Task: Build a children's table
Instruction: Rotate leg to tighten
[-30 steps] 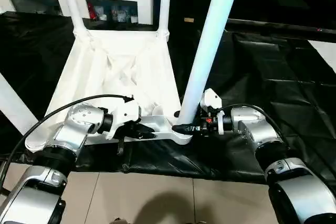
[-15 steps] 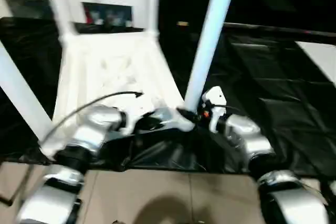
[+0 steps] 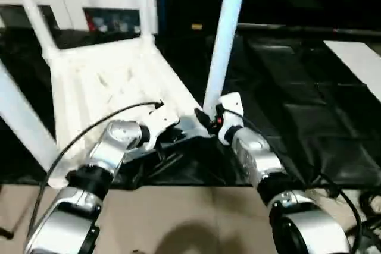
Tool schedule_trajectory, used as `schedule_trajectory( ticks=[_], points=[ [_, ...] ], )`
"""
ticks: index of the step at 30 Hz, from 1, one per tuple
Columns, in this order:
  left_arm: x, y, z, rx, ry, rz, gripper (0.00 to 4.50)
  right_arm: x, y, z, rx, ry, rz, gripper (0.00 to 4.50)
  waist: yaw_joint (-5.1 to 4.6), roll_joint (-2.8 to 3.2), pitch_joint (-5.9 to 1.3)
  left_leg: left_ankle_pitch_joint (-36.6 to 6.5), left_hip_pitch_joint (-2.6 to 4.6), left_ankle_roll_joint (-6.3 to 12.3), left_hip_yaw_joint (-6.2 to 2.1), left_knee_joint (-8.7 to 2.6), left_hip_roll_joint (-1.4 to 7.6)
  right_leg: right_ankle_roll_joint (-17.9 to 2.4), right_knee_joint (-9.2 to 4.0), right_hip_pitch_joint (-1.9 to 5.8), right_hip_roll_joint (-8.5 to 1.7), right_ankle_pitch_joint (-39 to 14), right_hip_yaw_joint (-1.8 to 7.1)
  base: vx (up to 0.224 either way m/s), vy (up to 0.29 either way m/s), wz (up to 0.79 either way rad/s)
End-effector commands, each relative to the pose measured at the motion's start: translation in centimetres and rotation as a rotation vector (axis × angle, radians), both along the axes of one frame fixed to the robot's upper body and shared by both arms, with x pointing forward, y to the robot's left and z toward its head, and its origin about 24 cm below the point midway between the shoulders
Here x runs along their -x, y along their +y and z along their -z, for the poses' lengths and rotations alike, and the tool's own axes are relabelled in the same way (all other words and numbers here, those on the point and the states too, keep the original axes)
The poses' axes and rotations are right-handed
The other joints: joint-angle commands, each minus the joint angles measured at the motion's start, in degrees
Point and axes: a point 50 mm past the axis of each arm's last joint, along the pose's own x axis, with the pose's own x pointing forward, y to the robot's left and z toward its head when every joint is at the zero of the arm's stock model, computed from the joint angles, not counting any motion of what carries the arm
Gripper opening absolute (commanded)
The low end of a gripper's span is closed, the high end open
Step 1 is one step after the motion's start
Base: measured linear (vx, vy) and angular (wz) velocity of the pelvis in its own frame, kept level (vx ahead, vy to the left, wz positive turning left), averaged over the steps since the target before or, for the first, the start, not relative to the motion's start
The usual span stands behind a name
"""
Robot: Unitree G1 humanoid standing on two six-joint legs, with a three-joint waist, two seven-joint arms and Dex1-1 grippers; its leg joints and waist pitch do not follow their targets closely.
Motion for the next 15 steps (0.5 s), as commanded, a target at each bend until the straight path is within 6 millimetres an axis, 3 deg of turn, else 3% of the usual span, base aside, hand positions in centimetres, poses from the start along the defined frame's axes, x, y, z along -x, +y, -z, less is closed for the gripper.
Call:
schedule_trajectory(
  ticks=[1, 4, 8, 10, 13, 14, 15],
  points=[
    [0.5, -1.4, 0.6, -0.014, 0.014, 0.058, 0.0, 1.4, 3.2, 0.2, 0.008, 0.003, -0.224, 3.05, -0.06, 0.39, -2.33, -17.49, -0.23, 0.43, -0.09, -4.17, 1.58, -8.06, -7.04, 1.48, -3.93, -22.81, 3.63, 0.0, 0.0, 0.0],
    [1.1, -0.4, 0.5, -0.013, 0.032, 0.122, 0.0, 1.5, 1.3, 0.3, 0.043, -0.015, -0.331, 3.05, 0.0, 0.4, -2.45, -16.59, -0.49, 1.03, -0.14, -4.19, 1.67, -7.89, -7.09, 1.81, -4.0, -22.28, 3.57, 0.0, 0.0, 0.0],
    [1.9, 0.4, 0.3, 0.002, 0.056, 0.227, 0.0, 1.7, -0.3, 0.0, 0.071, -0.016, -0.458, 3.05, -0.01, 0.46, -3.05, -10.18, -0.73, 3.05, 0.19, -3.8, 1.86, -11.33, -5.58, 2.47, -3.63, -8.3, 3.69, 0.03, 0.005, 0.0],
    [2.2, 0.8, 0.2, 0.008, 0.06, 0.271, 0.0, 1.9, -1.0, -0.2, 0.066, 0.0, -0.524, 3.05, 0.01, 0.45, -3.41, -5.23, -0.54, 4.7, 0.46, -3.26, 1.73, -13.93, -4.54, 2.72, -3.47, 1.32, 3.62, 0.069, 0.013, -0.02],
    [2.7, 1.5, -0.2, 0.05, 0.099, 0.344, 0.0, 2.1, -2.1, -0.9, 0.06, 0.038, -0.7, 3.05, 0.38, 0.31, -3.59, -2.74, -0.68, 7.33, 0.85, -2.82, 1.78, -15.98, -3.7, 3.13, -3.15, 7.79, 3.36, 0.063, 0.023, 0.0],
    [2.7, 1.5, -0.2, 0.05, 0.099, 0.344, 0.0, 2.1, -2.1, -0.9, 0.06, 0.038, -0.7, 3.05, 0.38, 0.31, -3.59, -2.74, -0.68, 7.33, 0.85, -2.82, 1.78, -15.98, -3.7, 3.13, -3.15, 7.79, 3.36, 0.057, 0.032, 0.0],
    [2.8, 1.8, -0.3, 0.042, 0.104, 0.354, 0.0, 2.2, -2.4, -1.0, 0.064, 0.054, -0.74, 2.8, 0.59, 0.39, -3.79, -1.74, -0.2, 8.51, 0.98, -2.6, 1.97, -16.99, -3.43, 2.91, -3.23, 10.25, 3.32, 0.055, 0.028, 0.01]
  ],
)
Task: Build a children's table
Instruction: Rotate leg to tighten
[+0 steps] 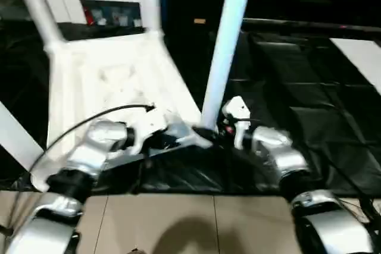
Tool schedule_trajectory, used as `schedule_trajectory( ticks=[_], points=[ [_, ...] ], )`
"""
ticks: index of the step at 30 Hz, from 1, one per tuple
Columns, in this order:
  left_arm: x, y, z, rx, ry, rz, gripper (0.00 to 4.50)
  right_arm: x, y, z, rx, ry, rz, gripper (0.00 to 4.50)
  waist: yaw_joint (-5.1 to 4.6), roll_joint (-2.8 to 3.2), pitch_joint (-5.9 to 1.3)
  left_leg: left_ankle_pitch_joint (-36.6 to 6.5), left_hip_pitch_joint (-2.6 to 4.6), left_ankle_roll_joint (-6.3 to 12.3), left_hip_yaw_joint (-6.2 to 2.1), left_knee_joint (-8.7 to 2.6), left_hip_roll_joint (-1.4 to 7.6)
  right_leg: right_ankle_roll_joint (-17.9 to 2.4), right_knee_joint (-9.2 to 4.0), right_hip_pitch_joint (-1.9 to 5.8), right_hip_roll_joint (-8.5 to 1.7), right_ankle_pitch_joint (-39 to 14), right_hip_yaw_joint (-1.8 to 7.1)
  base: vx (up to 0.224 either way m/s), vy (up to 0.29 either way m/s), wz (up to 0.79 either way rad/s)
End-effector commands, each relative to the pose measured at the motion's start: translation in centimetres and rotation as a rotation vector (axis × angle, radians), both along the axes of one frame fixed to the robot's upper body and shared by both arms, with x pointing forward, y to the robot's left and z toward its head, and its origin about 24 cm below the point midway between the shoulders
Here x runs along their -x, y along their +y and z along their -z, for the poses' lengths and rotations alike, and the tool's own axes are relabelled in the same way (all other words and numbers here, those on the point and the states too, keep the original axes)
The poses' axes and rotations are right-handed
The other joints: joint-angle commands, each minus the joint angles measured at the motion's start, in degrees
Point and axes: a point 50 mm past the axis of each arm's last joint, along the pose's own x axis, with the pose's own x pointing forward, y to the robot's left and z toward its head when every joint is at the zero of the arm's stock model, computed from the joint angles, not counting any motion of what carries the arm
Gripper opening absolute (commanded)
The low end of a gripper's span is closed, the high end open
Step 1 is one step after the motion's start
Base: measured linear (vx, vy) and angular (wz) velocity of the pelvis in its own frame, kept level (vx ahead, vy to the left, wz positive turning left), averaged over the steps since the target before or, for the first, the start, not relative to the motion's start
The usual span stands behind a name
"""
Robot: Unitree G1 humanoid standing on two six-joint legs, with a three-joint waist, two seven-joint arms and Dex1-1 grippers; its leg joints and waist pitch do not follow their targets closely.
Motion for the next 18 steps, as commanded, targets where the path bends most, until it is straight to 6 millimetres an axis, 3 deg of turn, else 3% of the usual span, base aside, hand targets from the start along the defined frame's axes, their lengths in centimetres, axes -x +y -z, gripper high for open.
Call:
schedule_trajectory(
  ticks=[1, 4, 9, 13, 18],
  points=[
    [0.7, -0.7, 0.6, -0.031, 0.034, 0.106, 0.0, 0.7, 0.5, 0.3, 0.028, 0.071, -0.154, 2.73, 0.04, 0.23, -3.77, -0.98, 0.21, 8.44, 0.2, -2.5, 1.79, -17.2, -2.47, 3.0, -3.2, 11.91, 3.16, 0.055, 0.028, 0.01],
    [0.7, -0.5, 0.5, -0.036, 0.039, 0.118, 0.0, 0.7, 0.3, 0.2, 0.039, 0.082, -0.187, 2.55, 0.29, 0.19, -3.6, -1.84, 0.23, 8.62, 0.33, -2.52, 1.87, -17.11, -2.64, 2.95, -3.53, 9.58, 3.17, 0.0, 0.0, 0.0],
    [0.2, 0.0, 0.0, -0.045, 0.039, 0.128, 0.0, 0.8, 0.2, -0.1, 0.074, 0.105, -0.281, 2.23, 0.79, 0.11, -3.22, -6.56, 0.53, 4.81, 0.42, -3.09, 2.06, -15.37, -3.37, 2.77, -3.76, 1.02, 3.4, 0.0, 0.0, 0.0],
    [0.0, 0.1, -0.1, -0.04, 0.04, 0.128, 0.0, 0.9, 0.4, -0.2, 0.064, 0.127, -0.304, 2.1, 0.82, 0.08, -3.27, -6.61, 0.45, 4.13, 0.42, -3.09, 2.01, -15.09, -3.34, 2.85, -3.78, 0.86, 3.46, 0.0, 0.0, 0.0],
    [-0.3, 0.3, 0.0, -0.045, 0.026, 0.061, 0.0, 1.2, 0.8, 0.2, 0.025, 0.153, -0.282, 2.09, 0.92, 0.11, -3.41, -4.78, 0.42, 5.01, 0.45, -2.91, 1.94, -15.45, -3.07, 2.85, -3.71, 3.9, 3.39, 0.0, 0.0, 0.0]
  ],
)
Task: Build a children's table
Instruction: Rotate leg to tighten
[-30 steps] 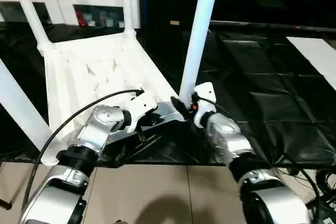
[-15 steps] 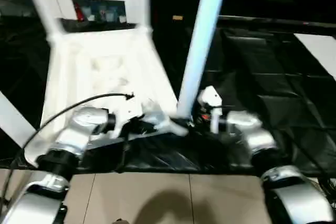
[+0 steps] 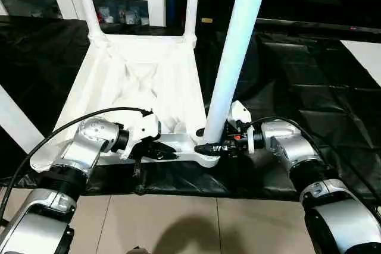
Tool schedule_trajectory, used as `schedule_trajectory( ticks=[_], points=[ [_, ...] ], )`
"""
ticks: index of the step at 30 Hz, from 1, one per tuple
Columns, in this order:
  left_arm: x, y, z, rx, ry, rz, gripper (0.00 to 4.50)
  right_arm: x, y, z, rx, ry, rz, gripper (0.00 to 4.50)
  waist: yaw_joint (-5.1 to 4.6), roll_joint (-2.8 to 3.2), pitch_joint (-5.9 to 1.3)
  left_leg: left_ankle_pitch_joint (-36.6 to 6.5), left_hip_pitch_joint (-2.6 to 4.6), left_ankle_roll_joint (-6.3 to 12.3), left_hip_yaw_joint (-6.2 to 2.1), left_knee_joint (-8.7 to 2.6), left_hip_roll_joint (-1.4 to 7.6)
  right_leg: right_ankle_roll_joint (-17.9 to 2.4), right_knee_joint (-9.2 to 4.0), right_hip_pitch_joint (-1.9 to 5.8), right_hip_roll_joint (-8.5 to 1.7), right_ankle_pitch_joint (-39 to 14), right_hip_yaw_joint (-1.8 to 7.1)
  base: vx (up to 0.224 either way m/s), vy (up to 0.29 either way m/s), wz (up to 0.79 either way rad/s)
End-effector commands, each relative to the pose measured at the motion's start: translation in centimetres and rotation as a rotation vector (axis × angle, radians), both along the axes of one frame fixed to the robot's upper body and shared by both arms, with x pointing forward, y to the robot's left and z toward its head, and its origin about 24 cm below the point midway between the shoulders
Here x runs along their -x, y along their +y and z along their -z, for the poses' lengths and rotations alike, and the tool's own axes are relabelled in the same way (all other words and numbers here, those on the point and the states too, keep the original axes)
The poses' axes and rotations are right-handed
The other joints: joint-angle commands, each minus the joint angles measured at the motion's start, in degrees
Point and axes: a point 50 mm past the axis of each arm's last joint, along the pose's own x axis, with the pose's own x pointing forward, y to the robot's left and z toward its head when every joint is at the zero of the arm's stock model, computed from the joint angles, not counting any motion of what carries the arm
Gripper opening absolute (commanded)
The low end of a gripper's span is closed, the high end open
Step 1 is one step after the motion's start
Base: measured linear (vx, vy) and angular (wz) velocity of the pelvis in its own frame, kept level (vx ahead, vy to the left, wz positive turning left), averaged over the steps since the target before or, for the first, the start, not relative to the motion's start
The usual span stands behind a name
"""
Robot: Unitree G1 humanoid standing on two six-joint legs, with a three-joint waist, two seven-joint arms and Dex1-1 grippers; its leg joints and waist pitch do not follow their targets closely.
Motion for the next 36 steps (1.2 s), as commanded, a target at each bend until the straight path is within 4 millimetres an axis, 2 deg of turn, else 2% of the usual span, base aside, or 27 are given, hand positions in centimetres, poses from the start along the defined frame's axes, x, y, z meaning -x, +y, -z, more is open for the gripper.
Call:
schedule_trajectory(
  ticks=[1, 3, 4, 5, 7, 8, 9, 10, 12, 13, 15, 16, 18, 19, 21, 24, 25, 27, 29, 30, 31, 32, 34, 36],
  points=[
    [-0.5, -0.4, 0.4, -0.027, -0.012, -0.051, 0.0, 0.8, 1.0, 0.9, -0.01, 0.095, -0.056, 2.09, -0.11, 0.11, -3.42, -4.82, 0.35, 4.81, 0.2, -3.15, 1.92, -15.45, -3.18, 2.85, -3.48, 3.62, 3.28, 0.0, 0.0, 0.0],
    [-0.9, -0.6, 0.5, -0.007, -0.034, -0.143, 0.0, 0.7, 1.0, 1.6, -0.024, 0.102, 0.059, 2.09, -0.03, 0.12, -3.26, -5.66, 0.51, 4.43, 0.23, -3.25, 1.98, -15.23, -3.35, 2.67, -3.46, 2.31, 3.34, 0.0, 0.0, 0.0],
    [-0.9, -0.6, 0.5, -0.007, -0.034, -0.143, 0.0, 0.7, 1.0, 1.6, -0.024, 0.102, 0.059, 2.09, -0.03, 0.07, -3.09, -7.18, 0.47, 3.61, 0.18, -3.41, 2.0, -14.7, -3.64, 2.63, -3.6, -0.55, 3.35, 0.0, 0.0, 0.0],
    [-1.0, -0.9, 0.6, 0.006, -0.046, -0.186, 0.0, 0.7, 1.0, 2.2, -0.033, 0.085, 0.154, 2.09, -0.09, -0.05, -3.06, -7.81, 0.45, 3.15, 0.19, -3.46, 2.01, -14.38, -3.79, 2.68, -3.71, -1.92, 3.42, 0.0, 0.0, 0.0],
    [-1.0, -1.7, 0.9, 0.023, -0.05, -0.228, 0.0, 0.6, 1.3, 2.9, -0.041, 0.071, 0.29, 2.07, -0.27, 0.0, -2.65, -11.09, 0.6, 1.27, -0.03, -3.93, 1.99, -12.37, -4.56, 2.43, -3.87, -9.21, 3.55, 0.0, 0.0, 0.0],
    [-1.0, -1.7, 0.9, 0.023, -0.05, -0.229, 0.0, 0.6, 1.3, 2.9, -0.041, 0.071, 0.29, 2.06, -0.39, -0.11, -2.55, -12.04, 0.68, 0.66, -0.13, -4.13, 2.06, -11.78, -4.74, 2.36, -3.91, -11.13, 3.63, 0.0, 0.0, 0.0],
    [-1.0, -2.8, 1.0, 0.047, -0.058, -0.267, 0.0, 0.5, 1.8, 3.6, -0.039, 0.075, 0.405, 2.05, -0.53, -0.21, -2.42, -13.76, 0.9, -0.44, -0.21, -4.34, 2.15, -10.79, -5.09, 2.14, -3.99, -14.56, 3.78, 0.0, 0.0, 0.0],
    [-1.0, -3.0, 1.0, 0.055, -0.059, -0.276, 0.0, 0.6, 1.9, 3.7, -0.038, 0.076, 0.428, 2.04, -0.64, -0.2, -2.42, -14.9, 0.89, -0.98, -0.44, -4.48, 1.97, -9.7, -5.45, 2.17, -4.0, -17.6, 3.66, 0.0, 0.0, 0.0],
    [-0.9, -4.5, 1.2, 0.075, -0.068, -0.3, 0.0, 0.5, 3.0, 4.2, -0.054, 0.093, 0.549, 2.01, -1.18, -0.34, -2.48, -14.78, 0.62, -1.45, -0.51, -4.58, 2.01, -9.04, -5.47, 2.11, -3.88, -17.57, 3.74, 0.0, 0.0, 0.0],
    [-0.9, -5.0, 1.3, 0.081, -0.067, -0.307, 0.0, 0.5, 3.6, 4.2, -0.058, 0.088, 0.581, 2.01, -1.5, -0.2, -2.36, -15.96, 0.66, -1.63, -0.55, -4.64, 1.85, -8.76, -5.76, 1.93, -3.76, -18.72, 3.65, 0.0, 0.0, 0.0],
    [-0.9, -6.9, 1.6, 0.094, -0.076, -0.33, 0.0, 0.2, 5.6, 4.2, -0.059, 0.081, 0.697, 1.99, -2.0, -0.42, -2.25, -17.26, 0.82, -2.12, -0.57, -4.65, 1.75, -8.09, -6.07, 1.54, -3.78, -21.12, 3.71, 0.0, 0.0, 0.0],
    [-0.9, -7.6, 1.8, 0.088, -0.08, -0.331, 0.0, 0.1, 6.7, 4.0, -0.066, 0.073, 0.725, 1.99, -2.08, -0.28, -2.31, -17.79, 0.83, -2.07, -0.7, -4.6, 1.63, -7.39, -6.31, 1.55, -3.91, -23.03, 3.67, 0.0, 0.0, 0.0],
    [-1.0, -8.0, 1.9, 0.079, -0.086, -0.327, 0.0, 0.1, 7.5, 3.7, -0.072, 0.069, 0.738, 1.99, -2.32, -0.33, -2.28, -18.14, 0.72, -2.02, -0.75, -4.61, 1.61, -6.87, -6.45, 1.5, -3.88, -24.05, 3.65, 0.0, 0.0, 0.0],
    [-1.1, -8.1, 1.9, 0.065, -0.097, -0.328, 0.0, -0.1, 8.2, 3.4, -0.071, 0.068, 0.75, 1.99, -2.4, -0.07, -2.23, -19.1, 0.86, -1.67, -0.77, -4.57, 1.55, -6.4, -6.68, 1.22, -3.81, -24.83, 3.71, 0.0, 0.0, 0.0],
    [-1.3, -8.1, 1.8, 0.042, -0.118, -0.326, 0.0, -0.3, 9.0, 2.8, -0.082, 0.053, 0.755, 1.98, -2.69, -0.07, -2.27, -19.71, 0.73, -1.67, -0.87, -4.73, 1.58, -6.41, -6.64, 1.23, -3.67, -23.99, 3.66, 0.0, 0.0, 0.0],
    [-1.2, -7.8, 1.6, 0.048, -0.116, -0.324, 0.0, -0.3, 8.7, 2.4, -0.118, 0.035, 0.733, 1.98, -2.85, -0.08, -2.41, -19.1, 0.59, -1.27, -0.81, -4.82, 1.69, -7.25, -6.41, 1.4, -3.58, -20.3, 3.7, 0.0, 0.0, 0.0],
    [-1.2, -7.7, 1.6, 0.046, -0.117, -0.326, 0.0, -0.3, 8.5, 2.4, -0.128, 0.034, 0.724, 2.33, -2.85, -0.08, -2.41, -19.1, 0.59, -1.27, -0.81, -4.82, 1.69, -7.25, -6.41, 1.4, -3.58, -20.3, 3.7, 0.0, 0.0, 0.0],
    [-1.0, -7.2, 1.6, 0.049, -0.118, -0.31, 0.0, -0.4, 7.4, 2.4, -0.125, -0.007, 0.713, 2.68, -2.83, -0.06, -2.48, -18.06, 0.59, -0.69, -0.59, -4.75, 1.7, -8.41, -6.23, 1.46, -3.57, -17.16, 3.82, 0.0, 0.0, 0.0],
    [-0.9, -7.0, 1.7, 0.052, -0.111, -0.31, 0.0, -0.4, 6.9, 2.5, -0.125, -0.012, 0.704, 2.81, -2.83, -0.05, -2.47, -17.74, 0.43, -0.26, -0.55, -4.73, 1.74, -8.71, -6.16, 1.6, -3.57, -16.4, 3.82, 0.0, 0.0, 0.0],
    [-0.6, -6.3, 1.6, 0.066, -0.094, -0.275, 0.0, -0.4, 5.4, 2.6, -0.105, -0.027, 0.655, 2.81, -2.79, -0.17, -2.5, -17.44, 0.32, 0.18, -0.53, -4.65, 1.69, -8.87, -6.15, 1.78, -3.57, -16.32, 3.76, 0.0, 0.0, 0.0],
    [-0.6, -6.3, 1.6, 0.066, -0.094, -0.275, 0.0, -0.4, 5.4, 2.6, -0.105, -0.027, 0.655, 3.11, -2.71, -0.18, -2.67, -15.95, 0.22, 0.68, -0.45, -4.5, 1.69, -9.3, -5.96, 1.92, -3.55, -14.68, 3.79, 0.0, 0.0, 0.0],
    [-0.3, -5.7, 1.5, 0.074, -0.08, -0.239, 0.0, -0.4, 4.2, 2.6, -0.075, -0.037, 0.597, 3.17, -2.7, -0.17, -2.62, -15.34, 0.24, 0.92, -0.36, -4.49, 1.68, -9.59, -5.94, 1.84, -3.52, -13.95, 3.84, 0.0, 0.0, 0.0],
    [-0.1, -5.3, 1.4, 0.08, -0.07, -0.213, 0.0, -0.4, 3.5, 2.7, -0.053, -0.039, 0.55, 3.19, -2.67, -0.22, -2.73, -13.53, -0.02, 1.74, -0.27, -4.3, 1.58, -10.29, -5.67, 2.19, -3.5, -11.97, 3.8, 0.0, 0.0, 0.0],
    [0.0, -4.8, 1.2, 0.08, -0.067, -0.166, 0.0, -0.2, 2.6, 2.6, -0.022, -0.04, 0.459, 3.19, -2.58, -0.22, -3.06, -9.35, -0.12, 2.94, -0.18, -3.94, 1.56, -11.79, -4.99, 2.6, -3.41, -5.95, 3.79, 0.0, 0.0, 0.0]
  ],
)
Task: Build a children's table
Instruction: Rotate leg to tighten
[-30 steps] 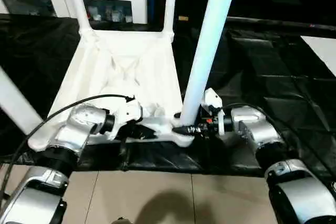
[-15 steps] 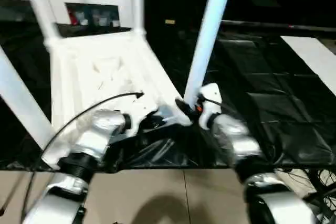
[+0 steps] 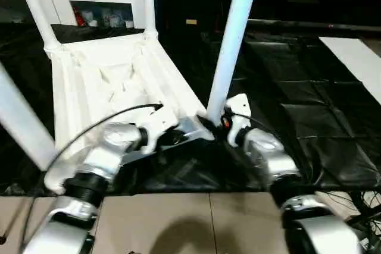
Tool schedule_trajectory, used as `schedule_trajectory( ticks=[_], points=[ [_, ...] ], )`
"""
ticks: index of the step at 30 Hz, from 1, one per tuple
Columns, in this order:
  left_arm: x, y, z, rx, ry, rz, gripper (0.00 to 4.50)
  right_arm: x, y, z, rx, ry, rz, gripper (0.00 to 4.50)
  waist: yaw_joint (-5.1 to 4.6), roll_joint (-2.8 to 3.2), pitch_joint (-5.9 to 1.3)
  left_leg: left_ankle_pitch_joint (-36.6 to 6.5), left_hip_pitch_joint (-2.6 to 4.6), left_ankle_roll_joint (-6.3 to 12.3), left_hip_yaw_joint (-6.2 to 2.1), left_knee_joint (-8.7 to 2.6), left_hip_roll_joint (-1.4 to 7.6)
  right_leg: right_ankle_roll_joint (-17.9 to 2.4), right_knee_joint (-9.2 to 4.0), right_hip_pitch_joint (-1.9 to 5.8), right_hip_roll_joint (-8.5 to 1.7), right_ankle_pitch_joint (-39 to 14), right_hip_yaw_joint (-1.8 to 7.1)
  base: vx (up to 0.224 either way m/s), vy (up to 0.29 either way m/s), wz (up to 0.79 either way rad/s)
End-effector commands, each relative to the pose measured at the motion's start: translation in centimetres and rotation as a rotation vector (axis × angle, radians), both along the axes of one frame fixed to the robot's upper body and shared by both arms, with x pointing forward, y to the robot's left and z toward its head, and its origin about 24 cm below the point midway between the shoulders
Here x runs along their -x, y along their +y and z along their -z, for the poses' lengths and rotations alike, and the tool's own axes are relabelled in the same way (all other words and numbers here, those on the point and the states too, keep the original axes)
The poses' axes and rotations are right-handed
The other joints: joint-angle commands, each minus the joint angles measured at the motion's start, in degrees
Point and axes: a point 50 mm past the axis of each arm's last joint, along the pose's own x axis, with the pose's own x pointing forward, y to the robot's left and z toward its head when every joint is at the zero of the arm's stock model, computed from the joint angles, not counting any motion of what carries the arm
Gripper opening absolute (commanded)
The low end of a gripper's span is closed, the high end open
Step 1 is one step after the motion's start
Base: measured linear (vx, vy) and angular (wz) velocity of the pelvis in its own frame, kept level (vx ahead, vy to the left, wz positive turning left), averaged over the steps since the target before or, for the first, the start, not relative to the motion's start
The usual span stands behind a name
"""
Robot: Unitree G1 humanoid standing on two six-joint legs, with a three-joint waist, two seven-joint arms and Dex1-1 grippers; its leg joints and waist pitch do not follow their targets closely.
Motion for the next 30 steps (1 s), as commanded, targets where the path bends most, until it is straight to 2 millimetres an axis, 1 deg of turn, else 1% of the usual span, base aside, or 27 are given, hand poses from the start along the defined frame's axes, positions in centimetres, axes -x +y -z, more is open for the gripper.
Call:
schedule_trajectory(
  ticks=[1, 2, 3, 4, 5, 6, 7, 8, 9, 10, 11, 12, 13, 14, 15, 17, 20, 21, 23, 26, 27, 28, 29, 30],
  points=[
    [1.1, -0.9, 0.3, 0.038, 0.032, 0.146, 0.0, 1.4, 0.7, 1.0, 0.069, 0.062, -0.244, 3.19, 0.28, 0.11, -3.15, -7.33, -0.51, 4.45, -0.09, -3.04, 1.64, -13.34, -4.31, 2.63, -3.42, -2.52, 3.44, 0.0, 0.0, 0.0],
    [1.2, -0.8, 0.3, 0.038, 0.037, 0.159, 0.0, 1.5, 0.5, 1.0, 0.081, 0.066, -0.276, 3.19, 0.32, 0.11, -3.23, -6.38, -0.64, 4.96, -0.12, -2.92, 1.56, -13.74, -4.07, 2.87, -3.37, -0.89, 3.35, 0.0, 0.0, 0.0],
    [1.3, -0.6, 0.3, 0.037, 0.046, 0.174, 0.0, 1.7, 0.3, 0.9, 0.088, 0.069, -0.319, 3.19, 0.41, 0.23, -3.34, -4.74, -0.5, 5.97, 0.0, -2.71, 1.6, -14.63, -3.75, 2.8, -3.26, 2.48, 3.35, 0.0, 0.0, 0.0],
    [1.3, -0.3, 0.3, 0.033, 0.053, 0.184, 0.0, 1.8, 0.0, 0.9, 0.091, 0.08, -0.36, 3.19, 0.47, 0.27, -3.32, -4.49, -0.41, 6.29, 0.01, -2.71, 1.66, -15.18, -3.57, 2.79, -3.22, 3.68, 3.33, 0.0, 0.0, 0.0],
    [1.4, 0.0, 0.3, 0.026, 0.058, 0.194, 0.0, 2.0, -0.2, 0.8, 0.091, 0.094, -0.404, 3.19, 0.77, 0.2, -3.41, -3.78, -0.24, 7.09, 0.16, -2.5, 1.68, -15.9, -3.31, 2.84, -3.07, 5.96, 3.23, 0.0, 0.0, 0.0],
    [1.4, 0.2, 0.4, 0.019, 0.068, 0.206, 0.0, 2.1, -0.5, 0.8, 0.095, 0.103, -0.445, 3.19, 1.07, 0.26, -3.5, -2.85, -0.25, 7.88, 0.21, -2.33, 1.73, -16.54, -3.01, 2.98, -3.06, 7.9, 3.15, 0.0, 0.0, 0.0],
    [1.6, 0.6, 0.4, 0.009, 0.082, 0.224, 0.0, 2.2, -0.8, 0.7, 0.104, 0.111, -0.483, 3.19, 1.25, 0.13, -3.42, -2.75, -0.14, 8.35, 0.28, -2.31, 1.86, -16.92, -2.95, 2.81, -3.1, 8.21, 3.1, 0.0, 0.0, 0.0],
    [1.6, 1.0, 0.4, 0.001, 0.09, 0.234, 0.0, 2.2, -1.0, 0.5, 0.101, 0.123, -0.51, 2.91, 1.36, 0.15, -3.47, -2.94, -0.14, 8.37, 0.26, -2.28, 1.87, -17.08, -2.89, 2.87, -3.18, 7.91, 3.09, 0.0, 0.0, 0.0],
    [1.6, 1.2, 0.3, -0.004, 0.092, 0.239, 0.0, 2.1, -1.2, 0.4, 0.094, 0.133, -0.527, 2.91, 1.43, 0.18, -3.48, -3.39, -0.06, 8.32, 0.3, -2.29, 1.9, -17.33, -2.9, 2.87, -3.19, 7.28, 3.1, 0.0, 0.0, 0.0],
    [1.6, 1.4, 0.3, -0.009, 0.095, 0.243, 0.0, 2.1, -1.2, 0.3, 0.09, 0.138, -0.535, 2.79, 1.55, 0.14, -3.35, -4.32, -0.04, 7.97, 0.3, -2.41, 2.0, -17.39, -3.07, 2.78, -3.27, 5.7, 3.07, 0.0, 0.0, 0.0],
    [1.6, 1.5, 0.3, -0.015, 0.098, 0.247, 0.0, 2.1, -1.3, 0.3, 0.088, 0.142, -0.543, 2.79, 1.59, 0.17, -3.28, -4.82, -0.03, 7.61, 0.29, -2.48, 2.03, -17.21, -3.13, 2.77, -3.29, 4.7, 3.07, 0.0, 0.0, 0.0],
    [1.6, 1.8, 0.3, -0.025, 0.1, 0.254, 0.0, 2.0, -1.4, 0.2, 0.086, 0.149, -0.556, 2.67, 1.64, 0.2, -3.24, -5.76, 0.05, 6.84, 0.26, -2.59, 2.1, -16.83, -3.25, 2.77, -3.36, 2.92, 3.09, 0.0, 0.0, 0.0],
    [1.5, 1.9, 0.3, -0.029, 0.104, 0.257, 0.0, 2.0, -1.4, 0.1, 0.085, 0.154, -0.564, 2.54, 1.65, 0.06, -3.14, -6.76, 0.12, 6.09, 0.28, -2.72, 2.13, -16.54, -3.45, 2.69, -3.37, 1.18, 3.11, 0.0, 0.0, 0.0],
    [1.5, 2.0, 0.3, -0.03, 0.105, 0.258, 0.0, 2.0, -1.4, 0.1, 0.085, 0.156, -0.568, 2.42, 1.68, 0.11, -3.06, -7.41, 0.11, 5.71, 0.27, -2.76, 2.06, -16.42, -3.53, 2.65, -3.38, 0.03, 3.11, 0.0, 0.0, 0.0],
    [1.5, 2.3, 0.2, -0.031, 0.111, 0.266, 0.0, 2.0, -1.4, 0.0, 0.08, 0.17, -0.593, 2.38, 1.72, 0.12, -3.06, -8.09, 0.18, 4.95, 0.26, -2.84, 2.12, -15.98, -3.63, 2.65, -3.47, -1.14, 3.18, 0.0, 0.0, 0.0],
    [1.4, 2.5, 0.2, -0.039, 0.112, 0.271, 0.0, 2.1, -1.3, 0.0, 0.083, 0.181, -0.615, 2.36, 1.7, 0.06, -3.04, -8.41, 0.07, 4.44, 0.23, -2.87, 2.04, -15.62, -3.67, 2.69, -3.49, -2.12, 3.21, 0.0, 0.0, 0.0],
    [1.3, 2.8, 0.1, -0.04, 0.112, 0.273, 0.0, 2.3, -1.1, 0.1, 0.081, 0.191, -0.644, 2.34, 1.84, 0.03, -3.15, -7.1, 0.08, 4.5, 0.24, -2.77, 2.08, -15.52, -3.5, 2.72, -3.52, -1.13, 3.23, 0.0, 0.0, 0.0],
    [1.2, 2.8, 0.0, -0.035, 0.11, 0.268, 0.0, 2.4, -0.9, 0.2, 0.071, 0.198, -0.656, 2.33, 1.93, 0.07, -3.22, -6.14, 0.1, 4.82, 0.26, -2.7, 2.06, -15.75, -3.31, 2.68, -3.45, 0.44, 3.21, 0.0, 0.0, 0.0],
    [1.1, 2.8, -0.1, -0.03, 0.107, 0.261, 0.0, 2.4, -0.8, 0.3, 0.065, 0.199, -0.658, 2.33, 2.02, 0.08, -3.26, -5.6, 0.13, 5.07, 0.26, -2.67, 2.06, -15.99, -3.21, 2.7, -3.45, 1.42, 3.18, 0.0, 0.0, 0.0],
    [0.8, 2.6, 0.0, -0.026, 0.087, 0.205, 0.0, 2.3, -0.3, 0.4, 0.018, 0.181, -0.583, 2.33, 2.1, 0.11, -3.21, -6.19, 0.13, 4.87, 0.3, -2.69, 2.07, -15.9, -3.33, 2.7, -3.54, 0.68, 3.23, 0.0, 0.0, 0.0],
    [0.6, 2.5, 0.2, -0.027, 0.081, 0.175, 0.0, 2.2, -0.1, 0.6, -0.005, 0.179, -0.536, 2.33, 2.14, -0.02, -3.08, -7.22, 0.19, 4.39, 0.31, -2.81, 2.08, -15.42, -3.58, 2.63, -3.55, -1.51, 3.26, 0.0, 0.0, 0.0],
    [0.5, 2.4, 0.2, -0.028, 0.081, 0.162, 0.0, 2.2, 0.0, 0.7, -0.007, 0.179, -0.513, 2.33, 2.14, -0.02, -3.08, -7.22, 0.19, 4.39, 0.31, -2.81, 2.08, -15.42, -3.58, 2.63, -3.55, -1.51, 3.26, 0.0, 0.0, 0.0],
    [0.5, 2.4, 0.3, -0.029, 0.08, 0.151, 0.0, 2.2, 0.0, 0.9, -0.008, 0.179, -0.492, 2.33, 2.2, -0.03, -2.89, -8.2, 0.18, 3.76, 0.25, -2.98, 2.12, -14.84, -3.8, 2.54, -3.64, -3.76, 3.32, 0.0, 0.0, 0.0],
    [0.4, 2.3, 0.4, -0.031, 0.079, 0.134, 0.0, 2.2, 0.1, 1.1, -0.01, 0.179, -0.461, 2.33, 2.19, 0.01, -2.62, -10.63, 0.29, 2.84, 0.21, -3.25, 2.12, -13.92, -4.35, 2.35, -3.73, -8.38, 3.33, 0.0, 0.0, 0.0]
  ],
)
